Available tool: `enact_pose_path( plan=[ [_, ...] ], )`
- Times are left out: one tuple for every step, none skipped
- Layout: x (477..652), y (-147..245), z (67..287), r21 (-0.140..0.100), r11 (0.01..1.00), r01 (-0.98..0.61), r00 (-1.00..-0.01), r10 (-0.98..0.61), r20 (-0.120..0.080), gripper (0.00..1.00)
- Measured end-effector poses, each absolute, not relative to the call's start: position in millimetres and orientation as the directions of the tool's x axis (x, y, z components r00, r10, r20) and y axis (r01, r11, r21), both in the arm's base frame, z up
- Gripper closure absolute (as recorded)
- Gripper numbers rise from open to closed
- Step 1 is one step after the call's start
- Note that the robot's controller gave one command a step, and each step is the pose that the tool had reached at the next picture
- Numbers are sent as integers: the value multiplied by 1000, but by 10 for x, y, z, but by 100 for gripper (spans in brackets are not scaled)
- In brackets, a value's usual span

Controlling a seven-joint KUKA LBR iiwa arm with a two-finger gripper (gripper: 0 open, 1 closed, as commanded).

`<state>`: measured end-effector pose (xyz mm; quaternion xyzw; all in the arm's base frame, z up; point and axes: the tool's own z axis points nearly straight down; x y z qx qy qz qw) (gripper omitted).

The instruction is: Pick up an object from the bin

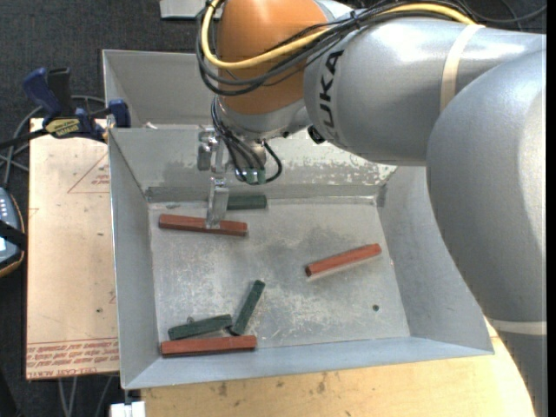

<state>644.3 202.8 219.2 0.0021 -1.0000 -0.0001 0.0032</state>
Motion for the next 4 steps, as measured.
enact_pose_path(
  plan=[
    [6390, 1668, 656, 0, 998, -55, -998, -55, 4, 0],
    [6342, 2047, 1015, 3, 988, -154, -988, -154, -5, 0],
    [6346, 1769, 999, 1, 1000, 7, -1000, 7, -1, 0],
    [6371, 1887, 688, 1, 997, -78, -997, -78, 0, 0]
  ],
)
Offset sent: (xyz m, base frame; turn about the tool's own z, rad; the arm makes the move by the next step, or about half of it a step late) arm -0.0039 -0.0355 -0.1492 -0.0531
